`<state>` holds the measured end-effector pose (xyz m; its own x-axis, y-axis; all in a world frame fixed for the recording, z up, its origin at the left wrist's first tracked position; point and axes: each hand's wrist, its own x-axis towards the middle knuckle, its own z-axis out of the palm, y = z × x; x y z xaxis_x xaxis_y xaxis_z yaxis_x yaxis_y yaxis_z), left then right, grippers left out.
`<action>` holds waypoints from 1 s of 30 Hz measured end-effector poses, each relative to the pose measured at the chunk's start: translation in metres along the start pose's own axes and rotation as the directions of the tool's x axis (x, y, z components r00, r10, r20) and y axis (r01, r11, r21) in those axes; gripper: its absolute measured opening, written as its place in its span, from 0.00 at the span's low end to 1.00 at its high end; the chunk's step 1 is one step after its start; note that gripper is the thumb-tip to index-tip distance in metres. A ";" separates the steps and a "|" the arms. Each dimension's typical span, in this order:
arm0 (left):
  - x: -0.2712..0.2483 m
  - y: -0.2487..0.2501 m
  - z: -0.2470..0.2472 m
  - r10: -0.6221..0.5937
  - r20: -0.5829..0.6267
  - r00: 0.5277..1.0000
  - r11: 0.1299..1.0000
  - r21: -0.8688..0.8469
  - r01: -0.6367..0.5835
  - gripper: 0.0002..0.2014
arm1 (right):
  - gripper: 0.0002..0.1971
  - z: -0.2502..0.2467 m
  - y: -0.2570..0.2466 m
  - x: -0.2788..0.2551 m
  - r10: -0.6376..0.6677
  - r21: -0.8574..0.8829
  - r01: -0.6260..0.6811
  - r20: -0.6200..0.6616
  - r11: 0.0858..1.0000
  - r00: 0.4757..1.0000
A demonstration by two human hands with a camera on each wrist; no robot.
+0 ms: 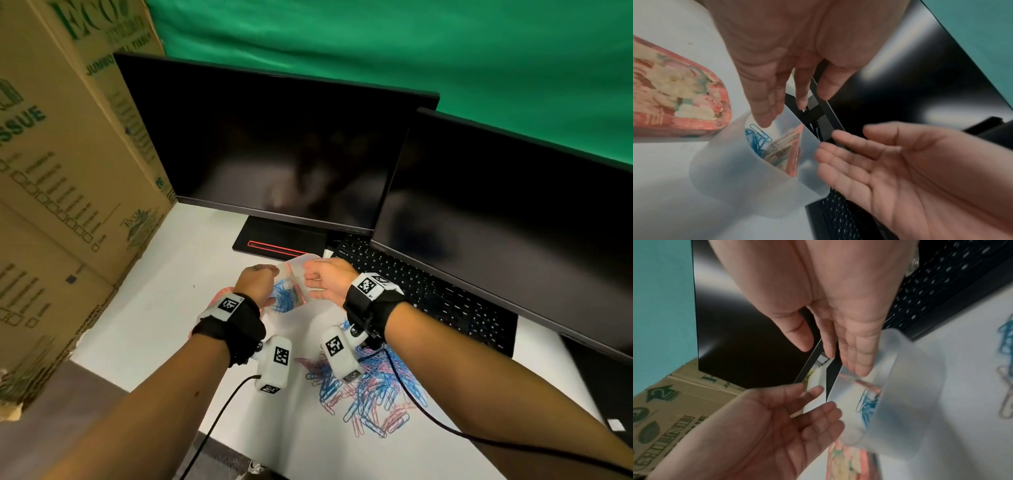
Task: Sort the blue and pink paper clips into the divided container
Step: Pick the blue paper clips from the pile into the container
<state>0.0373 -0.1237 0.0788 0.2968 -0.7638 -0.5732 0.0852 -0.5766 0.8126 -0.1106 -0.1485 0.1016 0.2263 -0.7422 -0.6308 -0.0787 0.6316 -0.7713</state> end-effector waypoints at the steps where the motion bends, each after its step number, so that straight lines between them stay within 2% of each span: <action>1: -0.002 -0.003 0.003 0.036 -0.015 0.999 0.999 0.006 -0.036 0.10 | 0.12 -0.011 0.004 -0.005 -0.023 -0.008 0.023 -0.019 1.000 1.000; 4: -0.009 -0.021 0.012 0.202 -0.006 0.979 0.975 0.092 -0.201 0.10 | 0.08 -0.049 0.022 -0.023 -0.070 -0.060 0.065 -0.084 0.996 0.994; 6: -0.018 -0.040 0.022 0.297 0.117 0.948 0.925 0.212 -0.316 0.08 | 0.08 -0.079 0.045 -0.034 -0.039 -0.099 0.028 -0.112 0.995 0.993; 8: -0.025 -0.064 0.032 0.331 0.258 0.908 0.851 0.335 -0.405 0.10 | 0.12 -0.106 0.074 -0.044 -0.011 -0.146 -0.006 -0.121 0.989 0.993; 10: -0.030 -0.087 0.039 0.331 0.346 0.878 0.740 0.483 -0.469 0.14 | 0.11 -0.125 0.107 -0.053 -0.078 -0.375 -0.007 -0.210 0.927 0.975; 12: -0.035 -0.105 0.043 0.270 0.396 0.878 0.610 0.635 -0.474 0.14 | 0.11 -0.137 0.137 -0.064 -0.175 -0.593 -0.014 -0.260 0.805 0.950; 14: -0.040 -0.119 0.045 0.183 0.405 0.896 0.483 0.757 -0.441 0.11 | 0.12 -0.138 0.161 -0.073 -0.234 -0.677 0.019 -0.228 0.736 0.945; 17: -0.049 -0.131 0.047 0.110 0.356 0.928 0.365 0.854 -0.371 0.10 | 0.17 -0.133 0.186 -0.077 -0.270 -0.693 0.083 -0.167 0.717 0.948; 20: -0.055 -0.140 0.051 0.086 0.365 0.927 0.274 0.886 -0.374 0.12 | 0.13 -0.121 0.195 -0.077 -0.258 -0.689 0.107 -0.119 0.716 0.959; 24: -0.053 -0.143 0.054 0.113 0.364 0.925 0.244 0.892 -0.381 0.09 | 0.11 -0.108 0.191 -0.073 -0.242 -0.687 0.129 -0.071 0.715 0.968; 28: -0.052 -0.144 0.052 0.147 0.344 0.928 0.244 0.896 -0.371 0.09 | 0.08 -0.094 0.184 -0.069 -0.259 -0.744 0.125 -0.067 0.656 0.963; 30: -0.051 -0.144 0.052 0.159 0.340 0.927 0.248 0.895 -0.371 0.10 | 0.09 -0.087 0.180 -0.067 -0.268 -0.791 0.127 -0.048 0.599 0.962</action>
<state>-0.0394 -0.0162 -0.0146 -0.0347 -0.8982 -0.4382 -0.9401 -0.1194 0.3193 -0.2239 -0.0046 -0.0025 0.1921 -0.8941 -0.4045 -0.7860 0.1066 -0.6090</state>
